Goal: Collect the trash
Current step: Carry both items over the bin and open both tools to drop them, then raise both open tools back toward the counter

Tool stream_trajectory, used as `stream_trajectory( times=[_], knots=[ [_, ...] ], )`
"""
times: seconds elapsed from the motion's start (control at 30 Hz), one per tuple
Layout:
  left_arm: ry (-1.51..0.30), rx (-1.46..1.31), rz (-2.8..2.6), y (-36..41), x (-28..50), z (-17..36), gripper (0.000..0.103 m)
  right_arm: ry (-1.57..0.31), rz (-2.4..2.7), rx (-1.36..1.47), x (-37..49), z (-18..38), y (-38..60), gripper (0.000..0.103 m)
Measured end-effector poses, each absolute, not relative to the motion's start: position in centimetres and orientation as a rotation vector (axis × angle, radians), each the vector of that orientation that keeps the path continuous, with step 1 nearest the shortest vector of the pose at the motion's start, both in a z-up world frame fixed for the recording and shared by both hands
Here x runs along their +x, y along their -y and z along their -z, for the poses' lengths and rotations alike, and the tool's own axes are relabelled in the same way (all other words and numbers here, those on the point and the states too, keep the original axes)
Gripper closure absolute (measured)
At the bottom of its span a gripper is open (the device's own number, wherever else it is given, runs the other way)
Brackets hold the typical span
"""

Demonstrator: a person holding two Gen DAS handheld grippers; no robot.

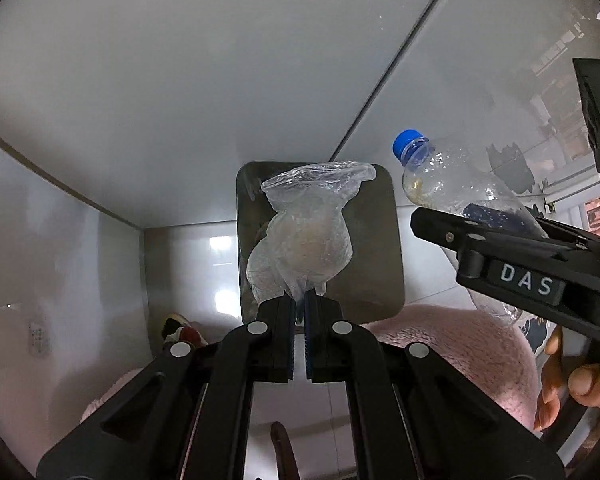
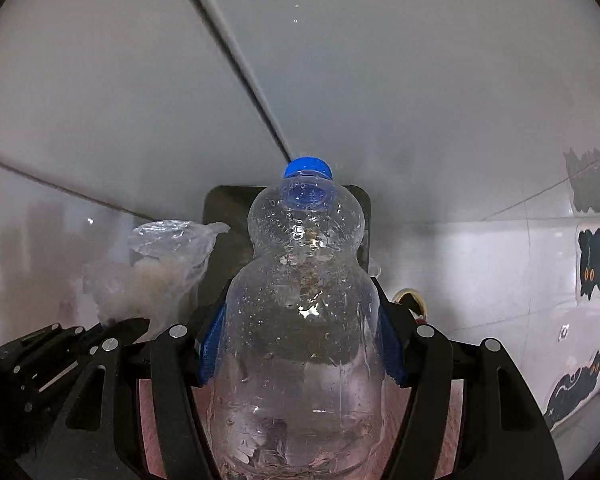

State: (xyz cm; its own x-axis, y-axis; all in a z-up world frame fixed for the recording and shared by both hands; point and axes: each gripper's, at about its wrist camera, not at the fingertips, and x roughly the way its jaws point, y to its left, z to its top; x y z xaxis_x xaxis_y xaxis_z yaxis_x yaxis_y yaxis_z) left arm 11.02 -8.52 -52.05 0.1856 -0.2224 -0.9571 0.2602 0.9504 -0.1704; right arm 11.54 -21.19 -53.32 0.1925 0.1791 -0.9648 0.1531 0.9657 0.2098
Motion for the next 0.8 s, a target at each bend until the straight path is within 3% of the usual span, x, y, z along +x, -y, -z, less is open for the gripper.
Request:
stream_trajectory(
  times=[0.3,0.37,0.43,0.57,0.63,0.8],
  knots=[
    [-1.379,0.037,0.346,9.2,12.9,53.7,0.096,-1.429,-0.010,0.313,12.5,54.6,21.7,0.039],
    [-1.377,0.044,0.340,9.2,12.7,53.5,0.087,-1.423,-0.005,0.312,12.5,54.2,21.7,0.035],
    [-1.370,0.050,0.332,9.0,12.8,53.3,0.072,-1.416,-0.005,0.308,12.6,53.7,22.0,0.026],
    [-1.348,0.050,0.321,8.4,12.4,52.3,0.060,-1.383,-0.004,0.298,12.5,52.5,21.8,0.026],
    [-1.328,0.052,0.311,8.2,12.0,51.3,0.049,-1.369,-0.007,0.298,12.2,51.8,22.0,0.025],
    [-1.250,0.061,0.276,6.9,11.1,47.4,0.033,-1.311,-0.010,0.279,10.9,48.4,22.5,0.013]
  ],
)
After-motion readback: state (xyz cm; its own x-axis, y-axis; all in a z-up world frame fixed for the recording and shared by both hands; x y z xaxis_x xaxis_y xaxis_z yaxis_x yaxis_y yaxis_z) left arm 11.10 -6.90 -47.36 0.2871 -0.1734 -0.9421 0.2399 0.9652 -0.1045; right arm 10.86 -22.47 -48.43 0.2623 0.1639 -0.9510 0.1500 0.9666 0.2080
